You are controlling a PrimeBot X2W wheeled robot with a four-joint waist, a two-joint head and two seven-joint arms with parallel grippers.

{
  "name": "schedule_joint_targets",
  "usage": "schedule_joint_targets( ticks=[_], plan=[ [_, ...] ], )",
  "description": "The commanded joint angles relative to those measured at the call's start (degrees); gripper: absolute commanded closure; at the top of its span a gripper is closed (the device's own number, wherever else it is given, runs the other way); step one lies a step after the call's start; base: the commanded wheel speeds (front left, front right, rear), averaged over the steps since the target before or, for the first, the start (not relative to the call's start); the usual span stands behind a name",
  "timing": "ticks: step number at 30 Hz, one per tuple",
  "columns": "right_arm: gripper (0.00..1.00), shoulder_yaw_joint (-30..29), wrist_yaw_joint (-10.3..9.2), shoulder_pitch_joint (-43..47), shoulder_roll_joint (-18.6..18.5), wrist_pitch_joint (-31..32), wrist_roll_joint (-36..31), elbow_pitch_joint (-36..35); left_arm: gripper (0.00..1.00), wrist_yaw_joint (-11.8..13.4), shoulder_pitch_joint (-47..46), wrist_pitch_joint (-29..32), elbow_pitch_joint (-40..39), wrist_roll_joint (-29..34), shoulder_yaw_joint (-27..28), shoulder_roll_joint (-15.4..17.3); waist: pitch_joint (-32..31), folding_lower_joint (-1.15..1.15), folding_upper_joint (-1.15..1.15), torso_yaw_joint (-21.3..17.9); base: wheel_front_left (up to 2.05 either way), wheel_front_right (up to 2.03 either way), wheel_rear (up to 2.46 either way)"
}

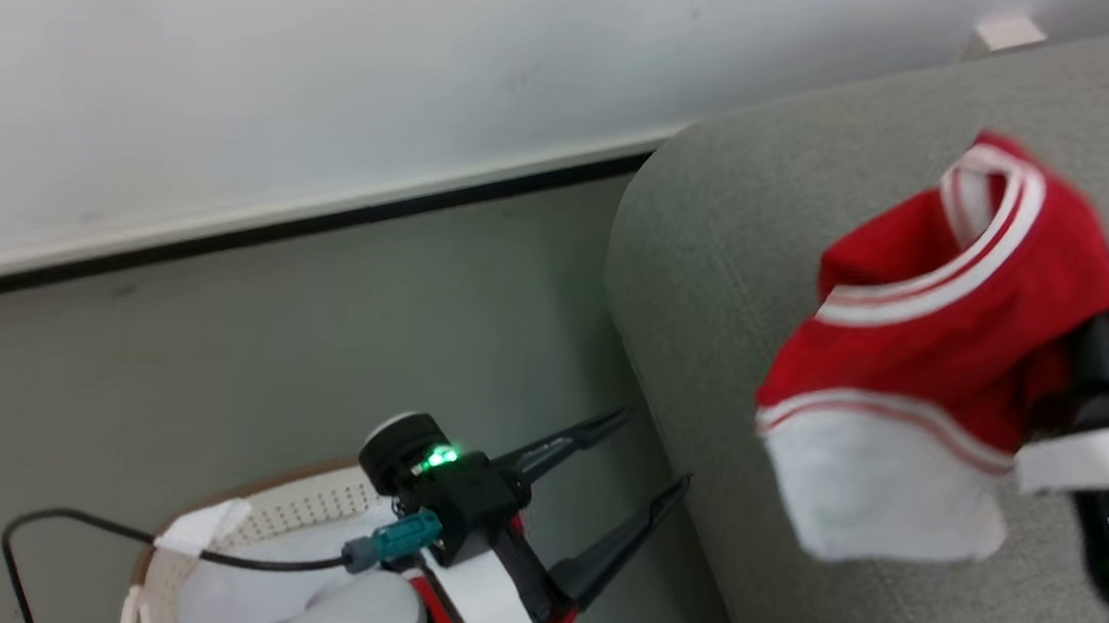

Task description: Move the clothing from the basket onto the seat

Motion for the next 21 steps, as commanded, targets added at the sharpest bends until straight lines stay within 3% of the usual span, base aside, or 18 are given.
schedule_joint_targets(
  ticks=[1, 8, 15, 21],
  plan=[
    [1.0, -1.0, -0.12, -3.7, -1.2, 0.9, 0.7, 0.4, 0.0, -0.1, -1.3, 0.0, -0.5, 0.6, -0.1, 1.2, 4.2, 0.0, -0.01, 1.9, 0.0, 0.0, 0.0],
    [1.0, -7.8, -0.12, -16.6, -6.7, 6.0, 1.9, 4.3, 0.0, -0.2, -5.3, 0.0, -3.1, -0.4, -0.8, 5.7, 14.6, 0.0, -0.01, 5.6, 0.0, 0.0, 0.0],
    [1.0, -15.0, -0.12, -26.1, -10.9, 9.3, -3.8, 11.7, 0.0, -0.1, -8.7, 0.0, -5.4, -1.5, -0.4, 9.6, 22.5, 0.0, -0.01, 8.2, 0.0, 0.0, 0.0],
    [1.0, -17.2, -0.12, -28.7, -13.0, 14.8, -12.0, 21.8, 0.0, -0.1, -10.1, 0.0, -6.5, -1.9, 0.2, 10.9, 25.6, 0.0, -0.01, 9.6, 0.0, 0.0, 0.0]
  ],
)
